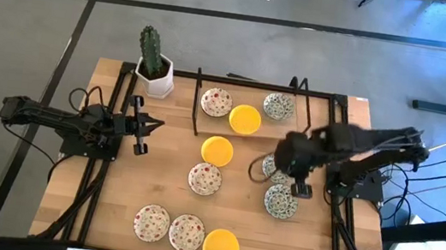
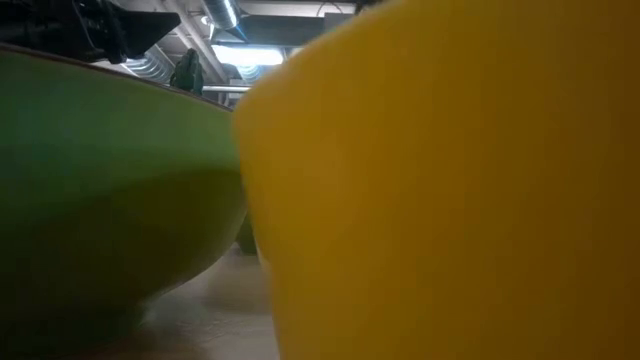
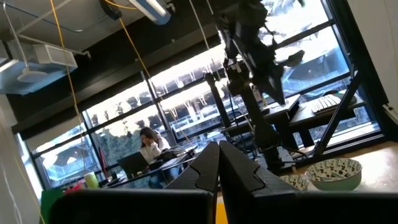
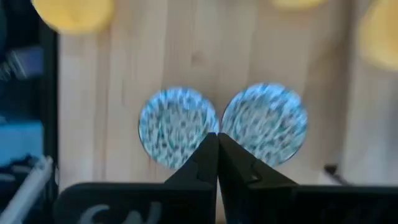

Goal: Pick & Place Mini bowls
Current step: Stack the blue patterned bowl on the blue patterned bowl on the shelf

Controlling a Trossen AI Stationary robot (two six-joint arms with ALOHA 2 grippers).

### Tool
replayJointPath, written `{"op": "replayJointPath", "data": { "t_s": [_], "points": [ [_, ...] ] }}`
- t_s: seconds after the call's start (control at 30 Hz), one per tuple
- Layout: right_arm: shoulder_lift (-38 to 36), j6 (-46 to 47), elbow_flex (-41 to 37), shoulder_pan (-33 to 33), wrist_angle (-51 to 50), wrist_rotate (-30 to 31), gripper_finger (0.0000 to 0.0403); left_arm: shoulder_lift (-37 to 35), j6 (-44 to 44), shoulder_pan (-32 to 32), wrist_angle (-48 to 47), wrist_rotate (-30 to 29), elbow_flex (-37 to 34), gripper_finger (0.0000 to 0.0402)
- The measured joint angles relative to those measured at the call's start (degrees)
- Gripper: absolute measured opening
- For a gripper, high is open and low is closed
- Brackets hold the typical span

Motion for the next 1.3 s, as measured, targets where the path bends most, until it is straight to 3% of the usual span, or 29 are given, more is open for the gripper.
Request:
{"op": "replayJointPath", "data": {
  "t_s": [0.3, 0.5, 0.77, 0.97, 1.3],
  "points": [
    [-5.7, 10.7, -26.5, 4.1, 15.8, -0.6, 0.0009, 0.0, -0.3, 0.0, -0.1, 0.0, 0.0, 0.0003],
    [-7.6, 18.5, -35.7, 4.1, 20.7, -0.1, 0.0006, 0.0, -0.3, 0.0, -0.1, 0.0, 0.0, 0.0008],
    [-7.5, 26.8, -37.5, 4.0, 17.8, 0.0, 0.0017, 0.0, -0.3, 0.0, -0.1, 0.0, 0.0, 0.0002],
    [-7.4, 24.6, -37.5, 4.0, 21.1, 1.0, 0.0035, 0.0, -0.3, 0.0, -0.1, 0.0, 0.0, 0.0006],
    [-7.4, 35.8, -37.5, 4.0, 19.4, -0.5, 0.0130, 0.0, -0.3, 0.0, -0.3, -0.1, 0.0, 0.0002]
  ]
}}
